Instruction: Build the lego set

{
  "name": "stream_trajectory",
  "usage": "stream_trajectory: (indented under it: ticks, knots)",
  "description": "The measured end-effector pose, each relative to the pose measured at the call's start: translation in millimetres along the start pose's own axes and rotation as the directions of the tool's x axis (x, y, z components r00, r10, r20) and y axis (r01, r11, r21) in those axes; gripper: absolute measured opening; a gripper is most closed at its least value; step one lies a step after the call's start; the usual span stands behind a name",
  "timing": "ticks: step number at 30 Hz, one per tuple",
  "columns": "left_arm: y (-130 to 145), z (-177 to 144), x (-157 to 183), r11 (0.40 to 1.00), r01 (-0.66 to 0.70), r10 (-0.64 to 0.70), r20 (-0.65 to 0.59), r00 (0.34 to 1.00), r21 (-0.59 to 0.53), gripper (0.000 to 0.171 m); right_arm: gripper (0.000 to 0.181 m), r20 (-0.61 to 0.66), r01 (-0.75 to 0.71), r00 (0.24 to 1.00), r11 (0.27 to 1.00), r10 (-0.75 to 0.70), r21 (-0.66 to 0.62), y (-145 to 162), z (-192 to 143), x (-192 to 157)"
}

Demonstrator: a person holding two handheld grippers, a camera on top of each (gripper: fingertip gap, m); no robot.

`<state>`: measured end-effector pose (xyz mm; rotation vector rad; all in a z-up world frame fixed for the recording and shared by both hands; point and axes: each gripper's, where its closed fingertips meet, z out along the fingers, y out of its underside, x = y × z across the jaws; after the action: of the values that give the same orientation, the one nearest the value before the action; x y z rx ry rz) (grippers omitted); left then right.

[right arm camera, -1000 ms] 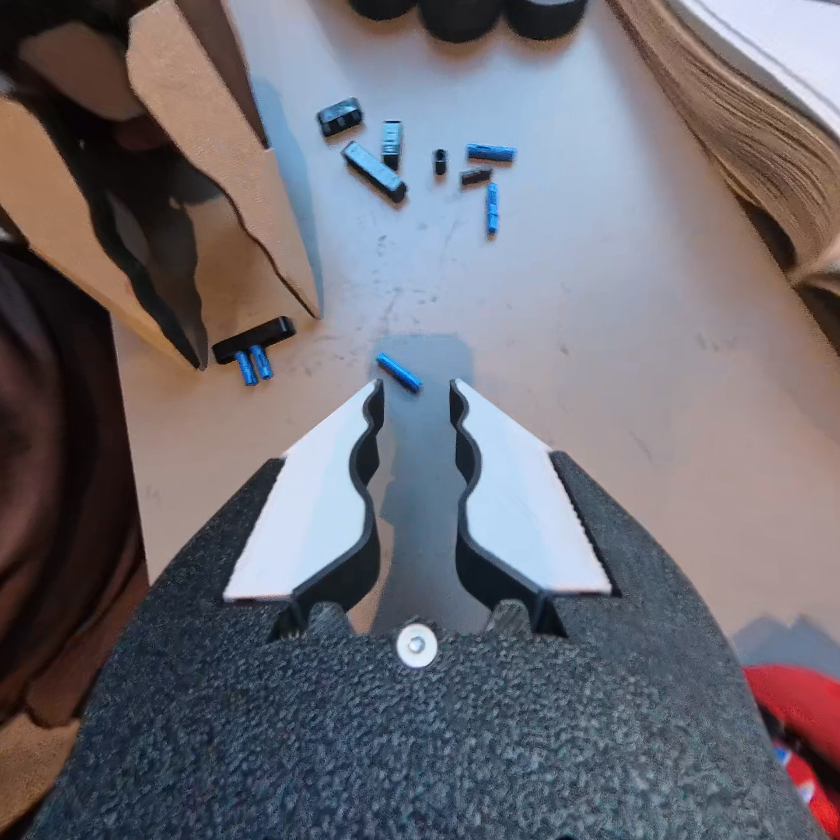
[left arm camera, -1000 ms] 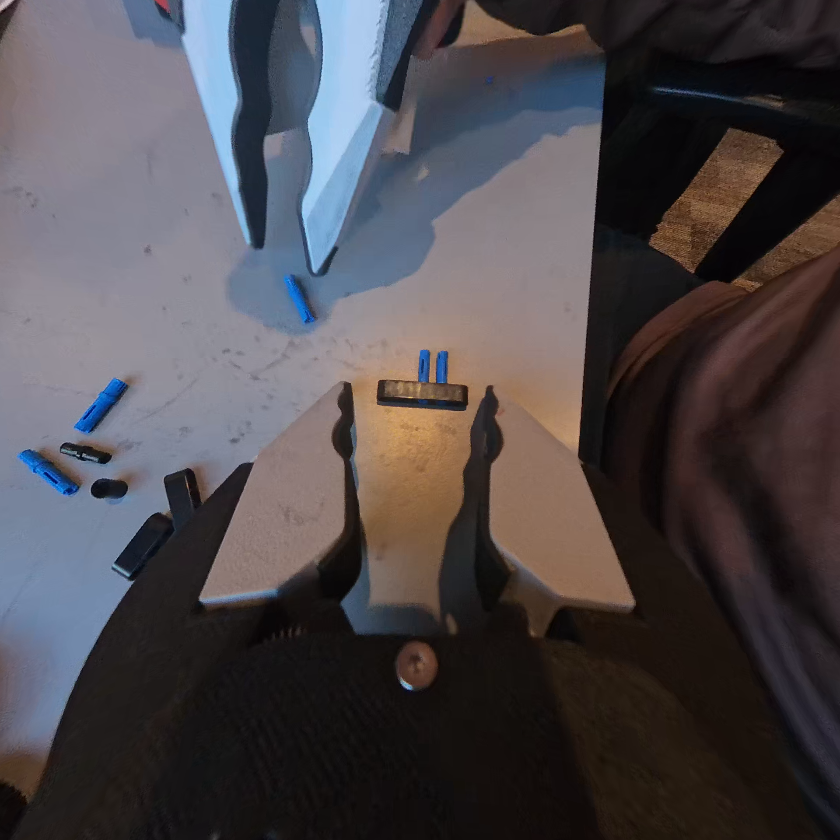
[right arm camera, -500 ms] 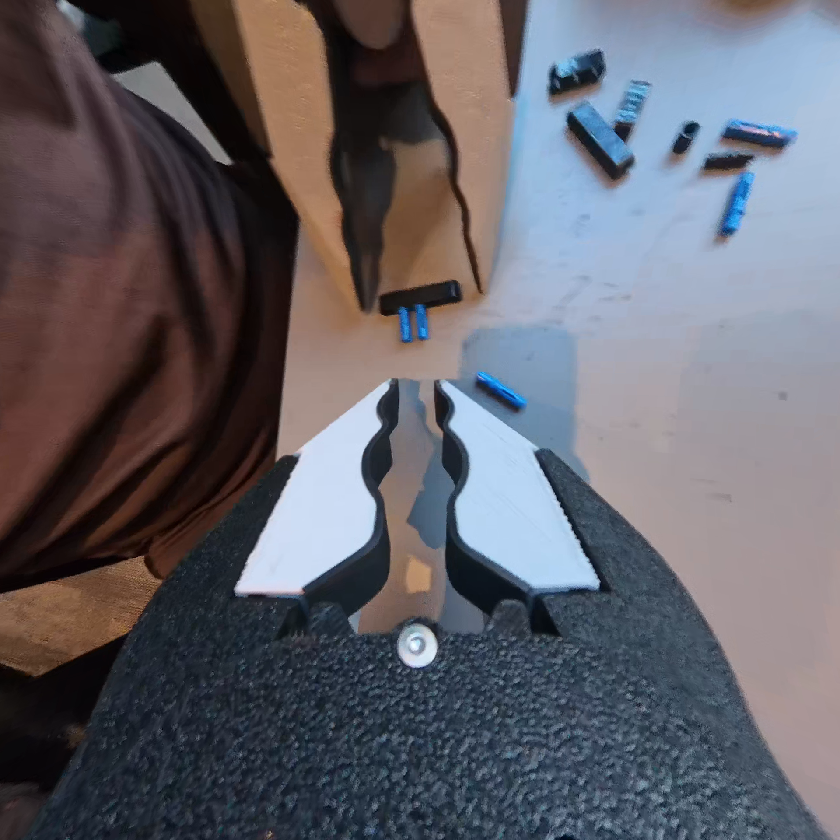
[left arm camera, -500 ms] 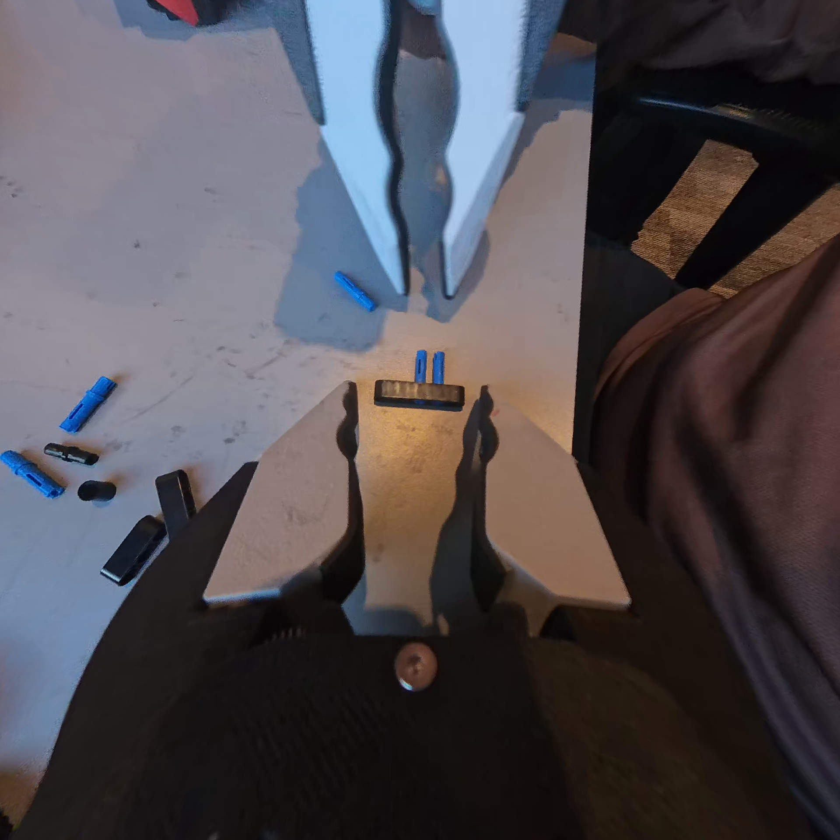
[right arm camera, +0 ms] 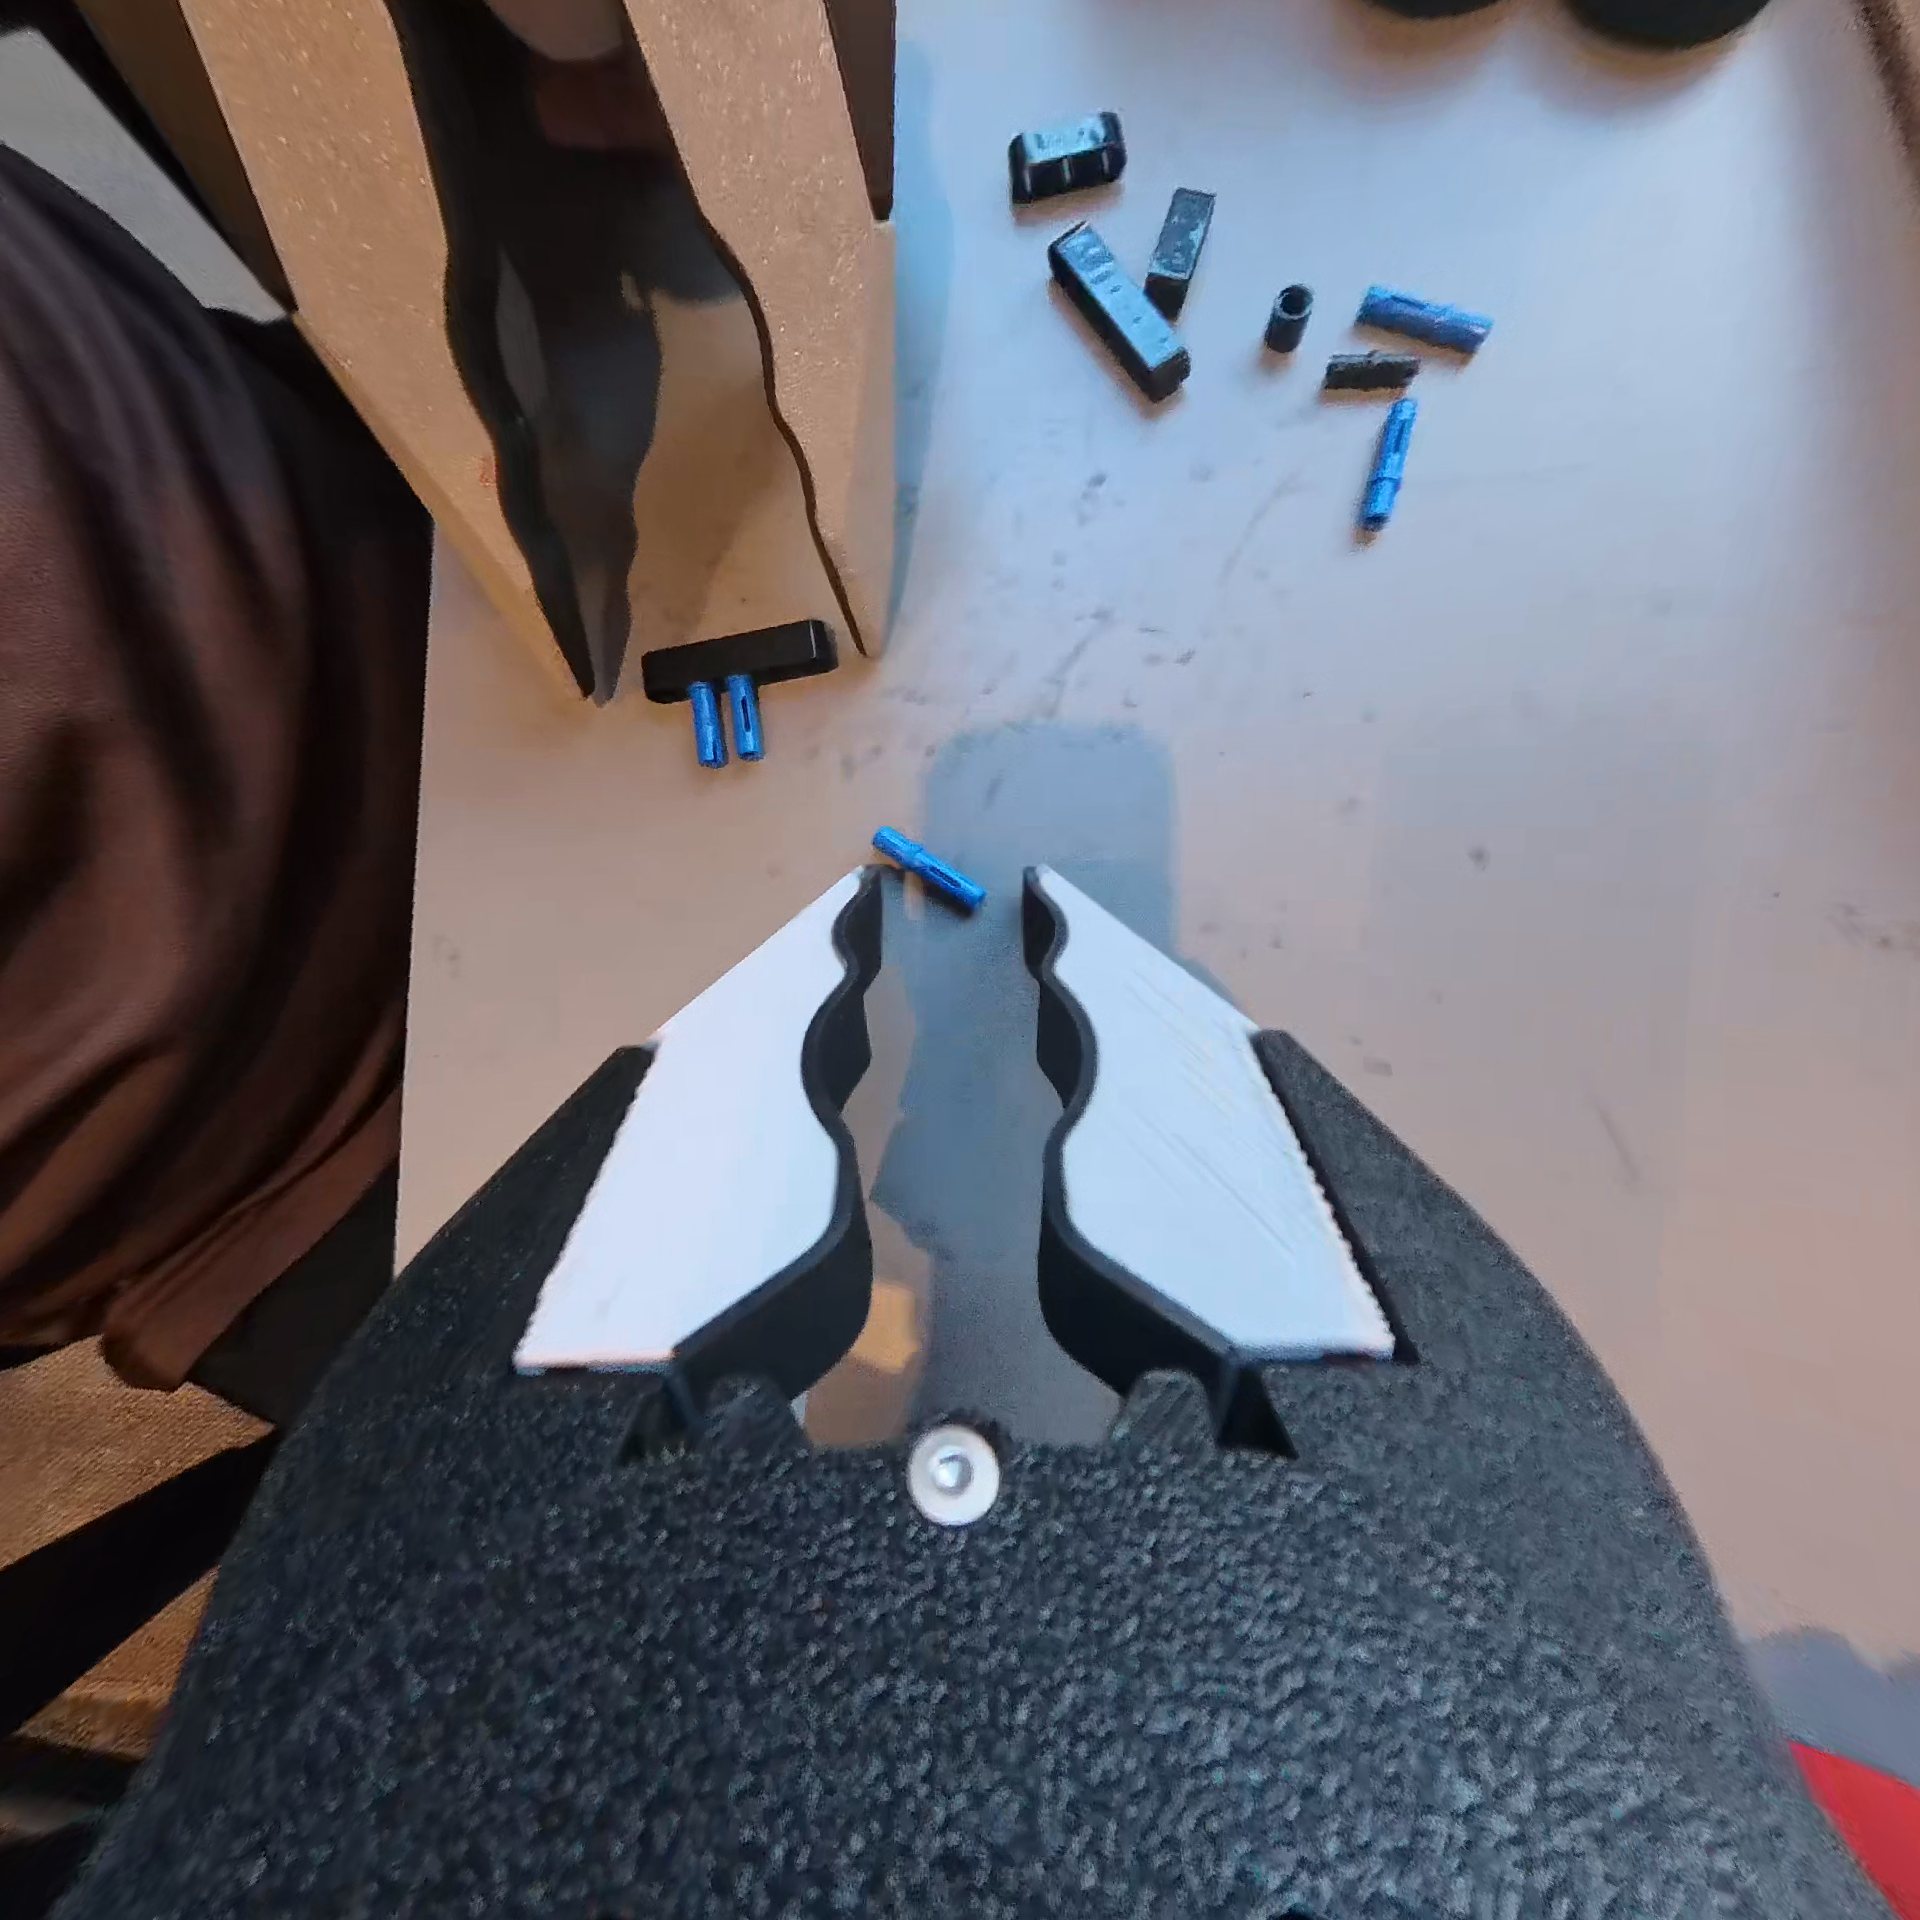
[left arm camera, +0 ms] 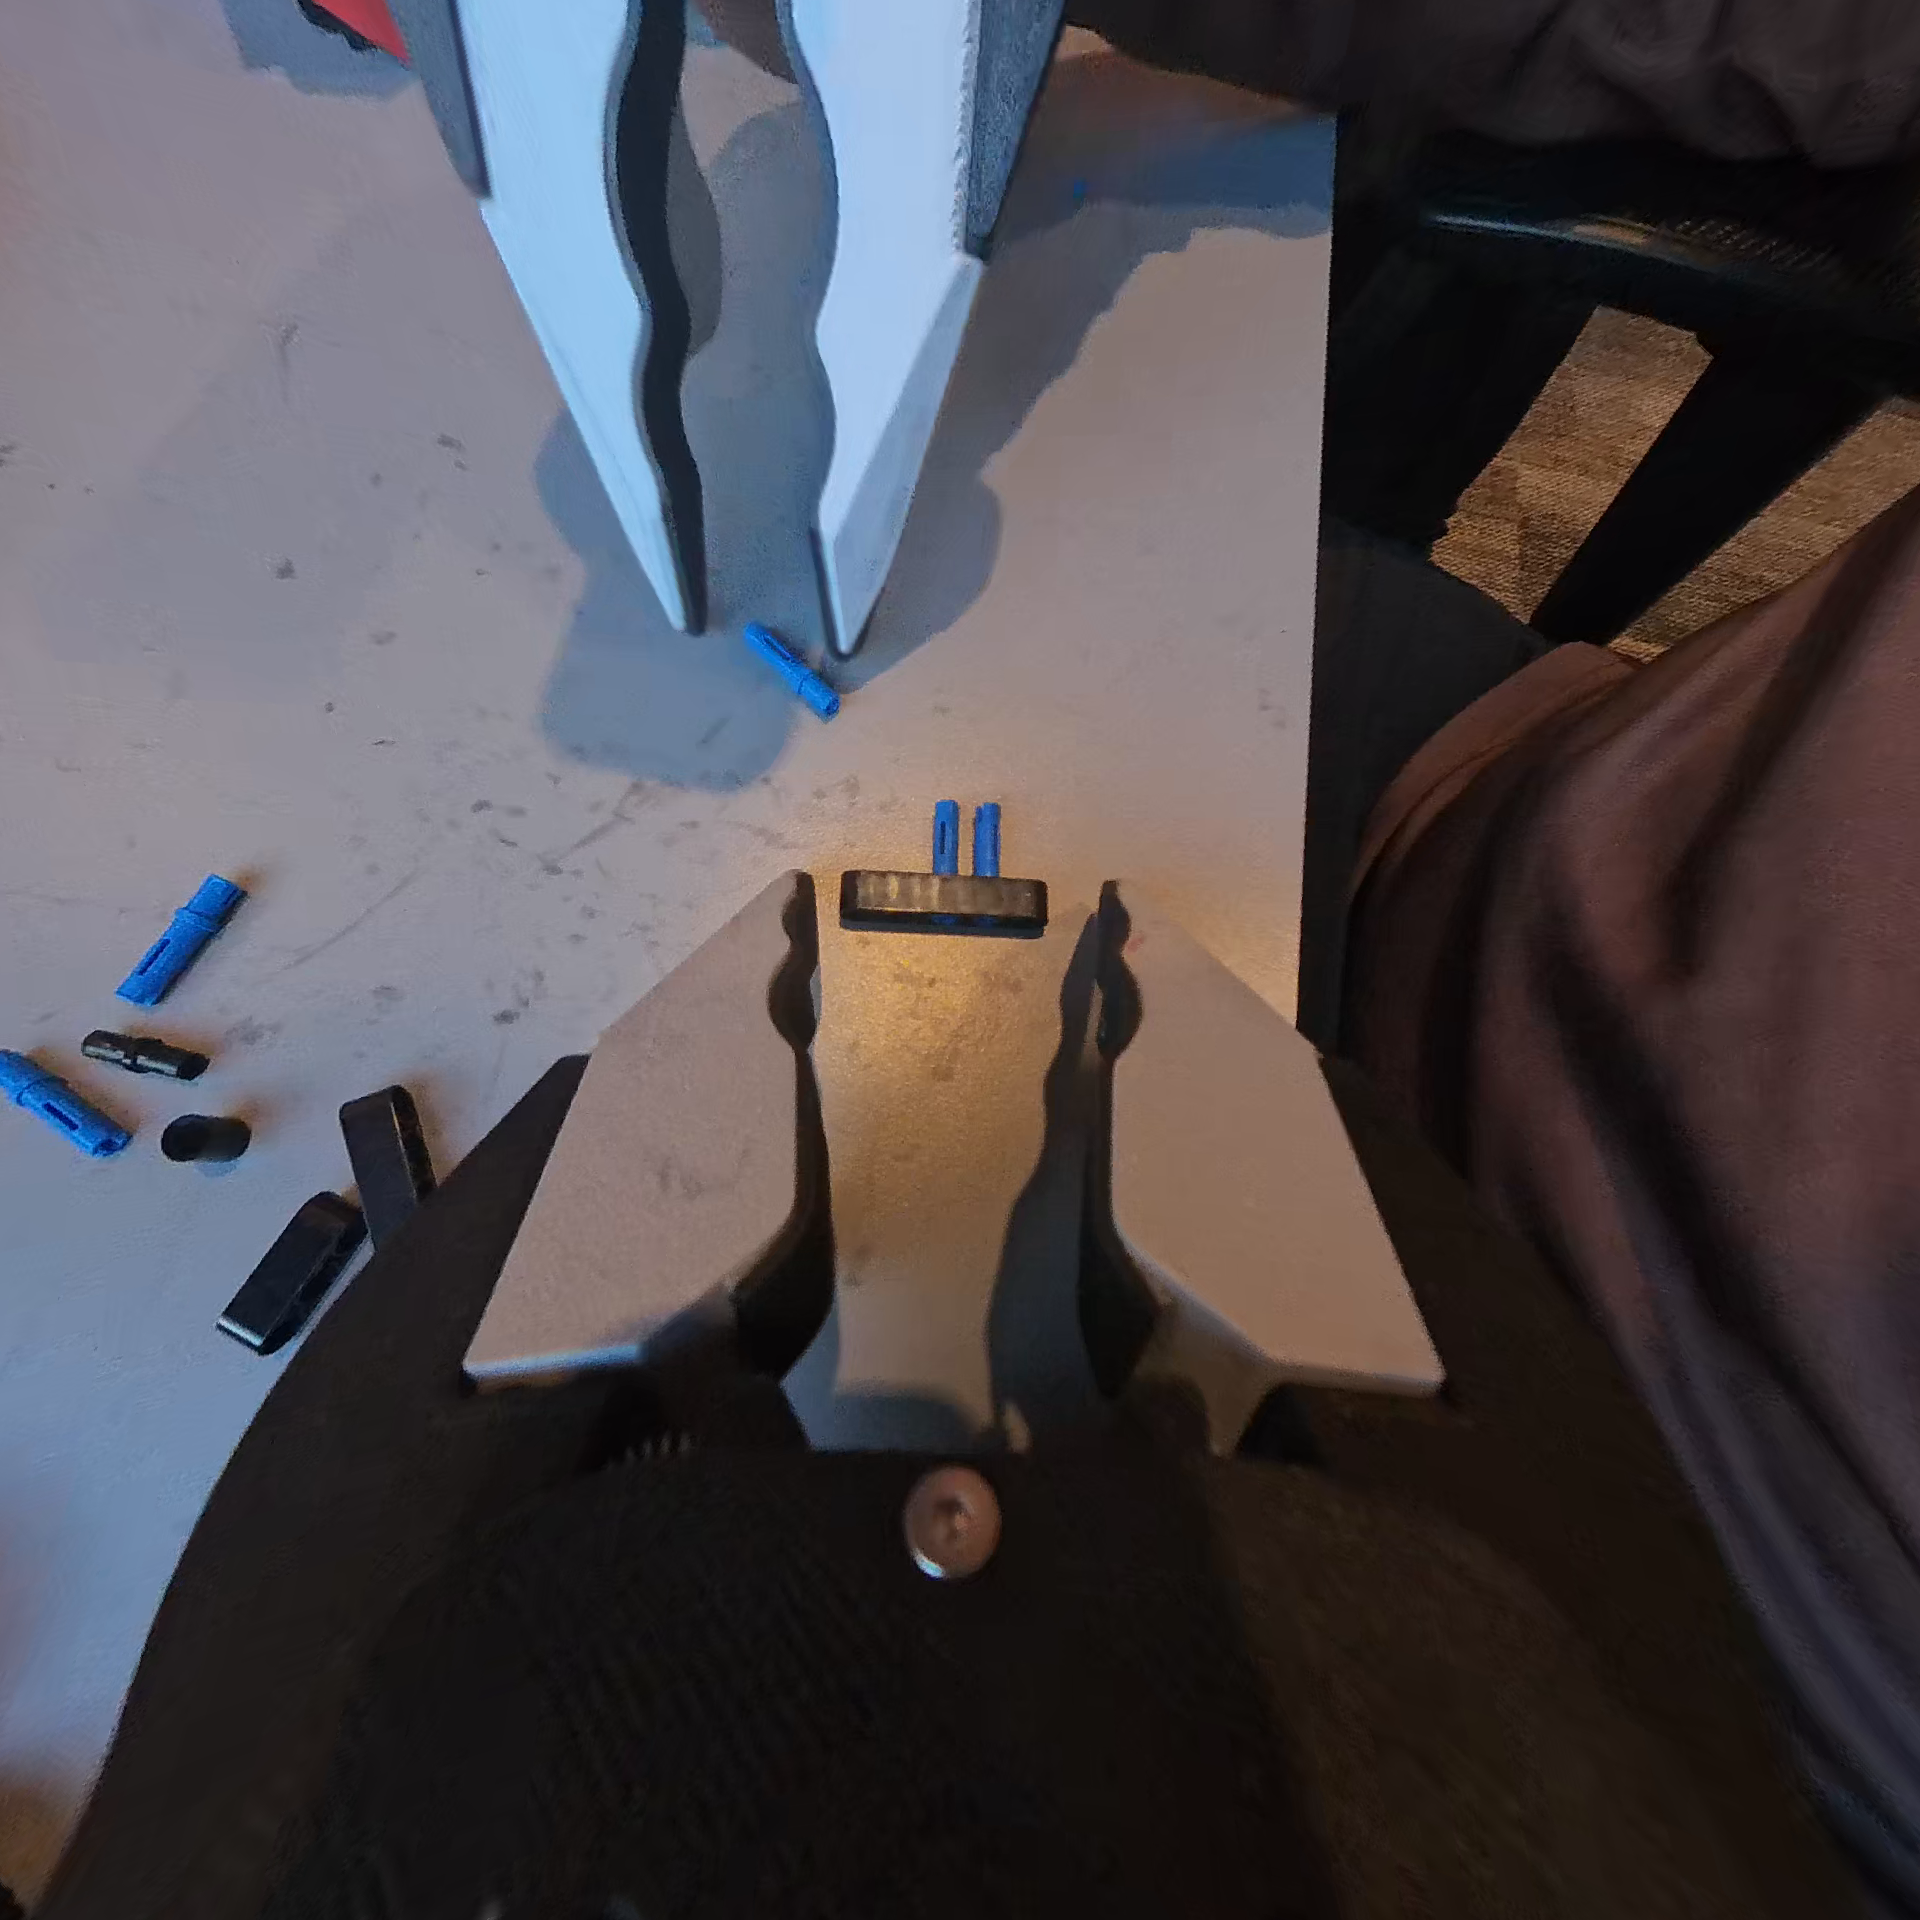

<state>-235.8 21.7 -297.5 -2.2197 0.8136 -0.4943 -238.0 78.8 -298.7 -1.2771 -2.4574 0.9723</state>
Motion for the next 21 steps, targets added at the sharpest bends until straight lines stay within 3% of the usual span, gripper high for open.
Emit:
stream_trajectory:
  ticks: [3, 8, 13, 17, 21]
  knots:
    - [0.4, 0.4, 0.1, 1.0, -0.014, 0.014, 0.011, 1.0, -0.004, 0.052, 0.035, 0.061, -0.025, 0.998, 1.0, 0.025, 0.008, -0.2, 1.4, -7.9]
    - [0.7, 0.6, 3.8, 1.0, -0.029, 0.029, -0.008, 1.0, -0.005, 0.053, 0.033, 0.019, 0.022, 1.0, 1.0, -0.022, 0.022, -1.1, 3.7, -3.8]
    - [0.5, 0.7, 3.8, 1.0, -0.026, 0.026, -0.009, 1.0, -0.005, 0.052, 0.005, -0.014, 0.07, 0.997, 0.997, -0.07, 0.019, 3.4, 1.9, -1.5]
    - [0.3, 0.8, 0.4, 1.0, -0.014, 0.014, 0.009, 1.0, -0.004, 0.043, 0.006, -0.025, 0.067, 0.997, 0.998, -0.066, 0.015, 4.1, 1.8, -4.9]
    - [0.6, 1.0, -0.3, 1.0, -0.023, 0.023, 0.021, 1.0, -0.007, 0.041, 0.019, 0.002, 0.028, 1.0, 0.999, -0.028, 0.037, 2.0, 2.8, -8.8]
